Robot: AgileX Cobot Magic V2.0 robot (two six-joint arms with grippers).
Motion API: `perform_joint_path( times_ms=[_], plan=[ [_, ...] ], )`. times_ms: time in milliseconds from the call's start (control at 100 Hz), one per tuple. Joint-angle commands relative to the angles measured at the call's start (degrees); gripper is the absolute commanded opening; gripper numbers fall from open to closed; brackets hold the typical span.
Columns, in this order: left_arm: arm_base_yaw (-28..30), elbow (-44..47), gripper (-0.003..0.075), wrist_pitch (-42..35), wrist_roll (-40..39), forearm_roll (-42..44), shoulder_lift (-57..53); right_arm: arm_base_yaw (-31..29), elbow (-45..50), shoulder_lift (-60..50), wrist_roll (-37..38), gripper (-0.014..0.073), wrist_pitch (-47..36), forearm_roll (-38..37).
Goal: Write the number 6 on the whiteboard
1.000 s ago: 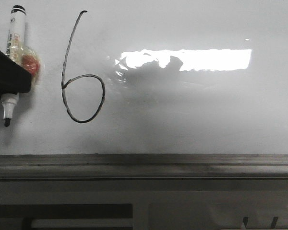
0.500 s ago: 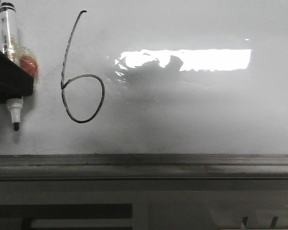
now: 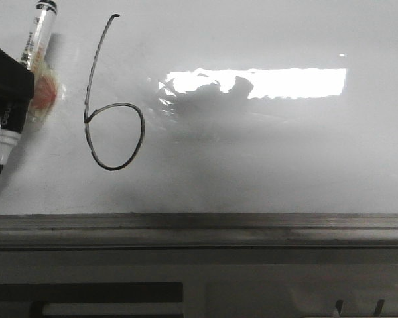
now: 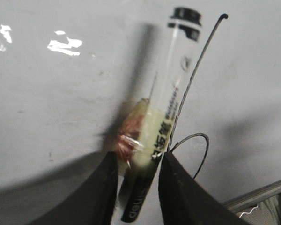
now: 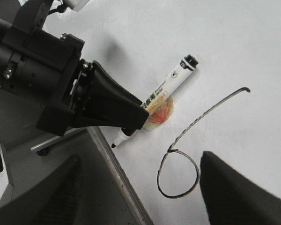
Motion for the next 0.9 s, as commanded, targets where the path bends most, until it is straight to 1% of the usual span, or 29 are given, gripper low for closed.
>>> perform_joint_path(
  times_ms=[0,130,460,610,700,890],
  plan=[
    [0.06,-1.64,0.0202,-3.17,-0.15,-0.27,-0.94,-0.12,-1.45,-1.10,-0.10,0.0469,-3.44,-0.37],
    [0.06,-1.64,0.0202,-1.84,-0.15,-0.13,-0.94,-0.12,-1.45,-1.10,-0.10,0.0469,-3.44,-0.37],
    [0.06,-1.64,0.0202,-2.30,-0.15,0.64,-1.05,-0.12,-1.45,-1.10,-0.10,0.0469,-3.56,-0.37],
    [0.06,-1.64,0.0202,-2.30,-0.15,0.64,-2.77,-0.12,-1.45,-1.10,-0.10,0.0462,-3.56,-0.37],
    [0.06,-1.64,0.0202,-2.17,-0.15,0.64,-4.41,-0.12,-1.45,-1.10,-0.10,0.0384,-3.92,-0.37],
    [0.06,-1.64,0.0201,-1.24,-0.15,0.79,-8.30,-0.12,-1.45,-1.21,-0.10,0.0106,-4.77,-0.61]
  ],
)
